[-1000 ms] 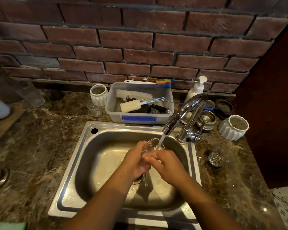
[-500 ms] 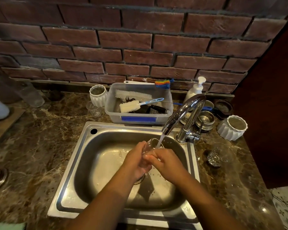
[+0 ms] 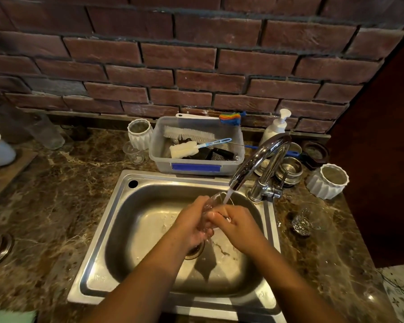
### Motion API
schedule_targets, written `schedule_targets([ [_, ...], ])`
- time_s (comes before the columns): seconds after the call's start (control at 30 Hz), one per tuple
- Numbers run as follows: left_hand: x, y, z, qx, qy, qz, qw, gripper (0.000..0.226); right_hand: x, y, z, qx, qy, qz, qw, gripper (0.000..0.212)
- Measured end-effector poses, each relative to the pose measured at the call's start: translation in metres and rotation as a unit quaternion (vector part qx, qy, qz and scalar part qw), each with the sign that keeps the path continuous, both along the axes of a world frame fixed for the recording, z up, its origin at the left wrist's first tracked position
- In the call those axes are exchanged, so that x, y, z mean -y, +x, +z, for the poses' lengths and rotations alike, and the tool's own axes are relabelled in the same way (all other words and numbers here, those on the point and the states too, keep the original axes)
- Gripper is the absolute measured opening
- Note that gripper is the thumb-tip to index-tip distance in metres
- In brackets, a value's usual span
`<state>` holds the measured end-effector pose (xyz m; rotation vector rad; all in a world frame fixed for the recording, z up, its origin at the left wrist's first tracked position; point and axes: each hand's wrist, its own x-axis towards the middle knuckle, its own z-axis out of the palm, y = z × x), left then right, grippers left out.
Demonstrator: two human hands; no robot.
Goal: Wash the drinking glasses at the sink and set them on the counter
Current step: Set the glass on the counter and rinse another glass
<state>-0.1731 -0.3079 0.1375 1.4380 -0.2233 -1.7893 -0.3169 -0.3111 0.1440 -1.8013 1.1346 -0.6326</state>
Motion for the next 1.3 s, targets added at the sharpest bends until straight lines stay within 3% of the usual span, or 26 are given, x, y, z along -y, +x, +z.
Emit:
schedule_targets([
  [0.07,-0.001,-0.011,-0.003,0.139,-0.124,0.038,0.982,0.022,-0.002,0.011,0.002,0.07,0.068,-0.1,0.99,0.026],
  [0.13,-0.006,-0.018,-0.008,0.262,-0.23,0.054,0.936,0.02,-0.001,0.027,0.008,0.159,0.209,-0.224,0.939,0.032],
  [0.17,-0.008,-0.019,-0.009,0.28,-0.259,0.065,0.922,0.02,0.001,0.031,0.009,0.172,0.245,-0.258,0.919,0.034],
  [0.2,-0.008,-0.018,-0.011,0.281,-0.269,0.069,0.919,0.022,0.002,0.034,0.011,0.156,0.233,-0.262,0.923,0.035],
  [0.27,-0.006,-0.011,-0.007,0.229,-0.235,0.032,0.944,0.028,0.002,0.032,0.015,0.104,0.15,-0.224,0.957,0.035],
  [0.37,-0.002,0.004,0.009,0.056,-0.072,-0.066,0.994,0.039,0.006,0.013,0.018,0.039,0.038,-0.073,0.996,0.036],
  [0.47,-0.003,0.006,0.009,-0.006,-0.014,-0.069,0.997,0.044,0.009,0.004,0.012,0.03,0.018,0.007,0.999,0.034],
  [0.53,-0.005,-0.005,0.003,0.069,-0.086,-0.025,0.994,0.039,0.009,0.007,0.007,0.077,0.071,-0.069,0.992,0.037],
  [0.6,-0.012,-0.018,-0.006,0.189,-0.202,0.008,0.961,0.032,0.009,0.016,0.003,0.091,0.127,-0.181,0.971,0.045],
  [0.67,-0.017,-0.022,-0.01,0.246,-0.261,0.027,0.933,0.026,0.01,0.022,0.003,0.086,0.152,-0.239,0.955,0.045],
  [0.73,-0.018,-0.017,-0.009,0.213,-0.257,-0.004,0.943,0.029,0.01,0.022,0.003,0.075,0.128,-0.241,0.959,0.04],
  [0.87,-0.013,0.002,0.001,0.029,-0.143,-0.166,0.975,0.051,0.017,0.01,0.007,0.083,0.103,-0.187,0.973,0.039],
  [0.93,-0.012,0.004,0.003,-0.047,-0.091,-0.186,0.977,0.062,0.022,0.008,0.01,0.11,0.119,-0.17,0.972,0.041],
  [1.03,-0.012,-0.007,0.0,-0.096,-0.044,-0.126,0.986,0.061,0.025,0.012,0.006,0.129,0.113,-0.215,0.962,0.042],
  [1.17,-0.014,-0.023,-0.01,-0.125,-0.021,-0.009,0.992,0.059,0.027,0.02,-0.006,0.116,0.127,-0.326,0.93,0.021],
  [1.27,-0.014,-0.024,-0.013,-0.147,-0.021,0.061,0.987,0.061,0.017,0.03,-0.009,0.105,0.18,-0.264,0.942,0.015],
  [1.3,-0.014,-0.023,-0.014,-0.148,-0.017,0.077,0.986,0.061,0.012,0.034,-0.011,0.087,0.172,-0.228,0.954,0.024],
])
